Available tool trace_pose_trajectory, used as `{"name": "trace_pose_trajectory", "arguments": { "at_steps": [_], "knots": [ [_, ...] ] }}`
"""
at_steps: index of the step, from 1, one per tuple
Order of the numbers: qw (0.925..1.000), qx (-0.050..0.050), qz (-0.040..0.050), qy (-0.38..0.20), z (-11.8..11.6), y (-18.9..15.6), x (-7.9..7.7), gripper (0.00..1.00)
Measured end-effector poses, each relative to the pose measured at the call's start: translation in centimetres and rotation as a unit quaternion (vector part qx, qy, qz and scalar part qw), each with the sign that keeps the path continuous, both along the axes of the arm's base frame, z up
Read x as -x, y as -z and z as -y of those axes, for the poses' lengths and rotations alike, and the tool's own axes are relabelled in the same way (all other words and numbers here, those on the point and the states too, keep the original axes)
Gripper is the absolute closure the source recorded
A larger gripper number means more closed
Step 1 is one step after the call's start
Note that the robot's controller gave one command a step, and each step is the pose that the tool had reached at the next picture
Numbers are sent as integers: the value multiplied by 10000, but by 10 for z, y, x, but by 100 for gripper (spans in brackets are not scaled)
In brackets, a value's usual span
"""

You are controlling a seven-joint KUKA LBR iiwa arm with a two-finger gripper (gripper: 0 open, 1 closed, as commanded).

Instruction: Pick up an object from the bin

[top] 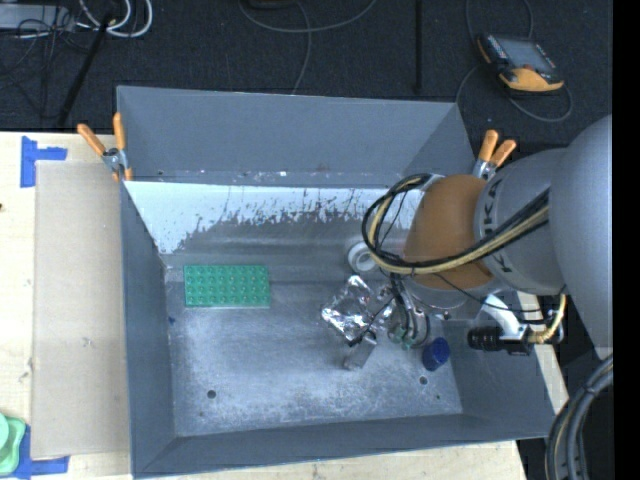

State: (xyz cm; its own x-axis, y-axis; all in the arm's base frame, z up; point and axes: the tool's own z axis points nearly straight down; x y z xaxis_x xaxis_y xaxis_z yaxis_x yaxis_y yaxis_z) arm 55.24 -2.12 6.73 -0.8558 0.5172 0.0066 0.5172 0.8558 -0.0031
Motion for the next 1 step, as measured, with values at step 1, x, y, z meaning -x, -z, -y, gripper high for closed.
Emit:
{"name": "trace_pose_trajectory", "arguments": {
  "at_steps": [1],
  "knots": [
    [10000,3,-1,-15,0,0,0,0]
  ]
}}
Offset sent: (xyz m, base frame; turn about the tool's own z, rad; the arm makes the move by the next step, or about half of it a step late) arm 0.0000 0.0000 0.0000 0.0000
